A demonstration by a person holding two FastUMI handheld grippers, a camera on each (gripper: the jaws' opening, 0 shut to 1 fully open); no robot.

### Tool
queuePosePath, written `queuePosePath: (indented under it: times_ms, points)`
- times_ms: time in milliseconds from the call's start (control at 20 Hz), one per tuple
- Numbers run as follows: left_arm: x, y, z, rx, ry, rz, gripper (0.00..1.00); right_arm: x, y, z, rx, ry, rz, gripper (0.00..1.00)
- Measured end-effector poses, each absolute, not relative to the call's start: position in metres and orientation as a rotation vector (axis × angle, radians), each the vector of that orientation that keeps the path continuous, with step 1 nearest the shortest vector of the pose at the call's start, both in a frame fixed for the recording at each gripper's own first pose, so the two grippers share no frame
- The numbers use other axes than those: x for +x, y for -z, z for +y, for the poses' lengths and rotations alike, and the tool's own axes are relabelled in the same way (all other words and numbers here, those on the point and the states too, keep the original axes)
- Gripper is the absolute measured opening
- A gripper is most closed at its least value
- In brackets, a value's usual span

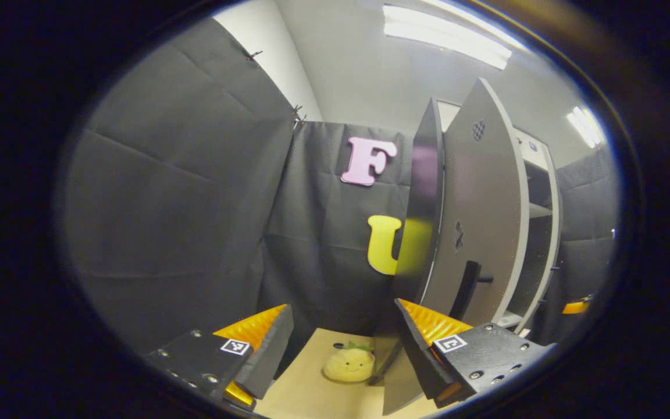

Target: Grab one shoe with the right hand and put it into the shoe cabinet, grab the other shoe with the left hand and put it into the shoe cabinet; then close the right door with the right hand and the left door with the left hand.

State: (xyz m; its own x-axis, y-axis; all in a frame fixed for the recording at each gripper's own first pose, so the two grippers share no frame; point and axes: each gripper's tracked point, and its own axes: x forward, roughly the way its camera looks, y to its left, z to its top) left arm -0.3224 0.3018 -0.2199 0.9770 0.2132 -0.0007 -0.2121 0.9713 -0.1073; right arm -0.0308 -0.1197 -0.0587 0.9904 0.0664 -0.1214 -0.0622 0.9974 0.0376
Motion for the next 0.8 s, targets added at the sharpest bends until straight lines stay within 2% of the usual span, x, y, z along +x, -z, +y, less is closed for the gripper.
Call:
queuePosePath:
  times_ms: [250, 350, 450, 500, 550, 600, 650, 700, 750, 800]
  points:
    - [-0.265, 0.22, 0.266, -0.087, -0.056, 0.026, 0.97, -0.046, 0.069, -0.139, 0.058, -0.001, 0.137, 0.96]
    - [-0.248, 0.222, 0.254, -0.053, -0.022, 0.041, 1.0, -0.048, 0.076, -0.148, 0.074, 0.021, 0.146, 0.96]
    - [-0.238, 0.225, 0.236, -0.022, 0.007, 0.064, 0.98, -0.046, 0.082, -0.157, 0.099, 0.033, 0.157, 0.96]
    - [-0.236, 0.227, 0.233, -0.003, -0.002, 0.08, 1.0, -0.045, 0.086, -0.161, 0.113, 0.034, 0.167, 0.96]
    - [-0.239, 0.225, 0.23, 0.013, -0.007, 0.093, 0.94, -0.043, 0.089, -0.166, 0.119, 0.041, 0.176, 0.96]
    - [-0.238, 0.222, 0.227, 0.028, -0.015, 0.097, 0.94, -0.042, 0.094, -0.173, 0.104, 0.052, 0.19, 0.97]
    - [-0.237, 0.221, 0.226, 0.046, -0.024, 0.104, 1.0, -0.039, 0.098, -0.18, 0.083, 0.059, 0.199, 0.96]
    - [-0.238, 0.22, 0.223, 0.062, -0.029, 0.108, 0.99, -0.036, 0.1, -0.185, 0.068, 0.056, 0.204, 0.97]
    - [-0.238, 0.222, 0.218, 0.065, -0.031, 0.113, 0.94, -0.034, 0.101, -0.187, 0.059, 0.048, 0.205, 0.92]
    - [-0.238, 0.224, 0.211, 0.055, -0.025, 0.119, 0.94, -0.033, 0.101, -0.189, 0.051, 0.043, 0.202, 0.93]
